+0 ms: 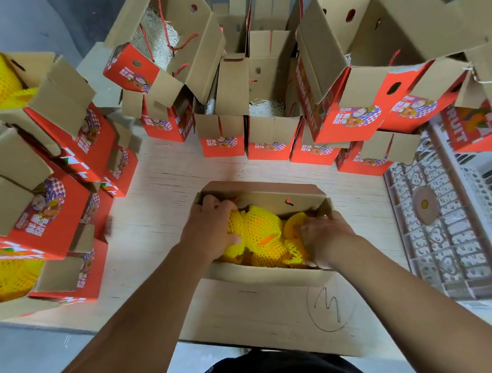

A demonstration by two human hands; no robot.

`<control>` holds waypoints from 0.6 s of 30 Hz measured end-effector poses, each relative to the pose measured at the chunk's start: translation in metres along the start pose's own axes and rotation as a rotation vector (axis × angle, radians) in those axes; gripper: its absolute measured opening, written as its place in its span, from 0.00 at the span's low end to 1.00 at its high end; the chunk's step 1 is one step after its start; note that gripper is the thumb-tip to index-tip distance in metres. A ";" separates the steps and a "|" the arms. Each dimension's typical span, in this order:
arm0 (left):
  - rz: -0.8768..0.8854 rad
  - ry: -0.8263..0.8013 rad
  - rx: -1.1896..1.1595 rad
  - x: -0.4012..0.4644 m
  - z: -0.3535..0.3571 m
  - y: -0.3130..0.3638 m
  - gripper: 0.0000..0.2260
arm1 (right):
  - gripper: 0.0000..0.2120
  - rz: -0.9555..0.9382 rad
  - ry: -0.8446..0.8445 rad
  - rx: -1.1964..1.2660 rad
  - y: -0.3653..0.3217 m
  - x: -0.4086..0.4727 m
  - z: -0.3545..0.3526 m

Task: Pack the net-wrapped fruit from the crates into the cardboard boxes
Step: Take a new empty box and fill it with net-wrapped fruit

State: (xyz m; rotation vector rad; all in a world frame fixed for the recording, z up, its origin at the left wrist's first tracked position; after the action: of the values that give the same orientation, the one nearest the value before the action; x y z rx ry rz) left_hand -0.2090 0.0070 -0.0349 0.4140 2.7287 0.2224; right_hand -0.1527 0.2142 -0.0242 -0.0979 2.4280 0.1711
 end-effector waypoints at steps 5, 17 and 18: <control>-0.007 0.033 0.055 0.000 0.012 0.010 0.32 | 0.22 0.053 0.032 -0.071 -0.013 0.016 0.006; -0.041 -0.059 -0.169 -0.005 0.015 0.012 0.30 | 0.17 -0.064 -0.124 -0.138 -0.010 0.020 0.017; -0.036 -0.060 -0.171 -0.006 0.015 0.013 0.29 | 0.17 -0.081 -0.124 -0.135 -0.017 0.021 0.017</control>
State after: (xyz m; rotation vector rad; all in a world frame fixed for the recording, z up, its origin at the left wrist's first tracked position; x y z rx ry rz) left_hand -0.1948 0.0187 -0.0442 0.3177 2.6296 0.4228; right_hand -0.1555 0.1996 -0.0527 -0.2390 2.2833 0.2955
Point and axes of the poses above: each hand's wrist, its own x-axis towards the middle knuckle, its own z-axis out of the palm, y = z × x, the point moved 7 cm from there along x, towards the middle knuckle, and after that the axes turned 6 degrees about x, right-handed, at the moved point
